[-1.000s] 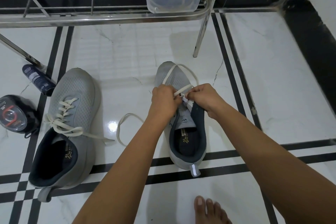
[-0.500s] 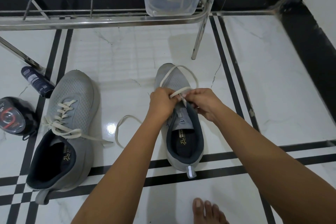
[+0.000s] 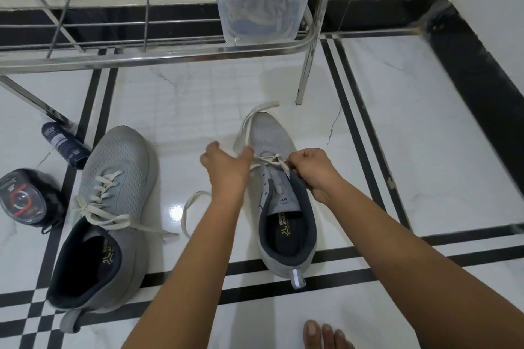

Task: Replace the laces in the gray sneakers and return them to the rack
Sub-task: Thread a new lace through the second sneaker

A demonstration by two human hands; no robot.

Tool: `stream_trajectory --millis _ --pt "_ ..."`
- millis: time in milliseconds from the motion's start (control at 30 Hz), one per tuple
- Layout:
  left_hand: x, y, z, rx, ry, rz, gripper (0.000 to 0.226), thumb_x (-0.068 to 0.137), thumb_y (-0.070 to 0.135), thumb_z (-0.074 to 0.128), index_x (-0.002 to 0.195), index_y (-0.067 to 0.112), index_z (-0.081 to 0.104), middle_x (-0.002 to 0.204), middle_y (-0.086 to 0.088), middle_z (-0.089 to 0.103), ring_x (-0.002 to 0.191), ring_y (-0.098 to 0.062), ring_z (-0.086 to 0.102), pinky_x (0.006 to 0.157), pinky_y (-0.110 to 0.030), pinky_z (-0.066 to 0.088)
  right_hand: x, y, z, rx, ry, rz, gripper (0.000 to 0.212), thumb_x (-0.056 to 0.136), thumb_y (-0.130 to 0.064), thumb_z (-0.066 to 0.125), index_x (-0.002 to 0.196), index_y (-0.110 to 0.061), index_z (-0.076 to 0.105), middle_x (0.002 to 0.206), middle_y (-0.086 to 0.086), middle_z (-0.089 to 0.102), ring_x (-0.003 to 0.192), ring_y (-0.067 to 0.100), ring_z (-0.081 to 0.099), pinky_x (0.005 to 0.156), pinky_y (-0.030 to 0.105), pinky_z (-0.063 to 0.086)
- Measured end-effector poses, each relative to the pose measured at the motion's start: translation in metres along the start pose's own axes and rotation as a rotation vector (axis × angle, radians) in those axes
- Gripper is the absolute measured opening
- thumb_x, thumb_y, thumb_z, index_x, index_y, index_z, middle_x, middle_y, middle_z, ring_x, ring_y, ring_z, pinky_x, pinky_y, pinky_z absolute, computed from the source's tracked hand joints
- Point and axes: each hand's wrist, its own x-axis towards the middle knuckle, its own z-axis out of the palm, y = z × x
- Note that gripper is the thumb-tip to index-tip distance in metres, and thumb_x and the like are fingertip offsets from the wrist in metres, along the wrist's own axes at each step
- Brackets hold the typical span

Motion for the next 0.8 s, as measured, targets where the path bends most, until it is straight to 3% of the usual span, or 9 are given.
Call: stream_trajectory --millis 100,200,300,367,433,500,567,733,800 --pt "-0.026 -0.012 0.014 0.233 -0.175 0.263 0.049 0.083 0.016 0.065 0.129 0.007 0.048 0.125 -0.01 0.051 0.118 -0.023 0.049 0.094 -0.027 0.039 -0.004 -0.002 0.002 0.079 0.013 0.005 0.019 0.093 -0.007 0.045 0.078 -0.004 0.056 0.064 0.007 0.058 0.034 0.002 0.045 0.033 0.012 0.029" --pt "-0.027 -0.023 0.018 0.28 -0.183 0.296 0.051 0.087 0.016 0.06 0.135 0.006 0.045 0.132 -0.008 0.05 0.123 -0.021 0.047 0.101 -0.025 0.035 -0.005 -0.01 -0.009 0.452 0.048 -0.006 0.024 0.098 -0.006 0.036 0.076 -0.005 0.047 0.074 0.011 0.061 0.058 0.015 0.058 0.049 0.023 0.047" --pt "-0.028 -0.026 0.017 0.268 -0.162 0.333 0.043 0.088 0.014 0.058 0.13 0.006 0.049 0.127 -0.006 0.054 0.117 -0.019 0.05 0.091 -0.014 0.032 0.0 -0.024 -0.039 0.848 0.064 -0.027 0.024 0.099 -0.003 0.031 0.078 -0.009 0.041 0.062 0.006 0.046 0.045 0.013 0.045 0.055 0.03 0.05" --pt "-0.031 -0.025 0.02 0.26 -0.143 0.347 0.035 0.087 0.01 0.058 0.121 0.003 0.054 0.119 -0.007 0.055 0.111 -0.02 0.051 0.08 -0.008 0.029 -0.002 -0.023 -0.048 0.344 0.048 -0.074 0.019 0.096 -0.003 0.034 0.085 -0.01 0.047 0.067 0.004 0.039 0.044 0.012 0.032 0.047 0.025 0.039" --pt "-0.03 -0.024 0.023 0.276 -0.111 0.354 0.032 0.084 0.009 0.06 0.114 0.001 0.057 0.114 -0.009 0.057 0.105 -0.022 0.053 0.073 -0.008 0.027 -0.005 -0.014 -0.039 -0.492 -0.094 -0.157 0.013 0.095 -0.012 0.045 0.097 -0.005 0.057 0.079 0.007 0.049 0.054 0.015 0.04 0.05 0.025 0.036" --pt "-0.03 -0.023 0.024 0.301 -0.088 0.366 0.032 0.081 0.008 0.062 0.111 -0.001 0.058 0.111 -0.012 0.058 0.102 -0.026 0.054 0.071 -0.008 0.027 -0.004 -0.011 -0.03 -0.9 -0.253 -0.267 0.019 0.093 -0.019 0.054 0.098 -0.003 0.061 0.087 0.009 0.057 0.068 0.02 0.05 0.059 0.026 0.037" --pt "-0.031 -0.023 0.024 0.31 -0.087 0.375 0.034 0.081 0.009 0.062 0.113 -0.002 0.058 0.112 -0.013 0.058 0.104 -0.027 0.054 0.072 -0.008 0.025 -0.008 -0.023 -0.032 -0.672 -0.285 -0.301 0.013 0.093 -0.017 0.055 0.089 -0.007 0.063 0.08 0.002 0.06 0.067 0.015 0.049 0.058 0.027 0.036" --pt "-0.029 -0.025 0.024 0.304 -0.1 0.361 0.038 0.081 0.008 0.062 0.117 0.0 0.057 0.117 -0.011 0.058 0.109 -0.025 0.053 0.072 -0.008 0.025 -0.013 -0.027 -0.058 0.703 -0.411 -0.078 0.026 0.092 -0.008 0.041 0.068 -0.012 0.049 0.064 0.002 0.057 0.059 0.015 0.058 0.074 0.031 0.049" --pt "-0.029 -0.025 0.025 0.29 -0.097 0.352 0.033 0.08 0.008 0.062 0.113 0.001 0.059 0.113 -0.009 0.059 0.105 -0.023 0.054 0.071 -0.009 0.027 -0.011 -0.022 -0.054 0.592 -0.344 0.02 0.026 0.091 -0.012 0.043 0.065 -0.015 0.039 0.058 0.0 0.042 0.037 0.01 0.033 0.047 0.023 0.041"
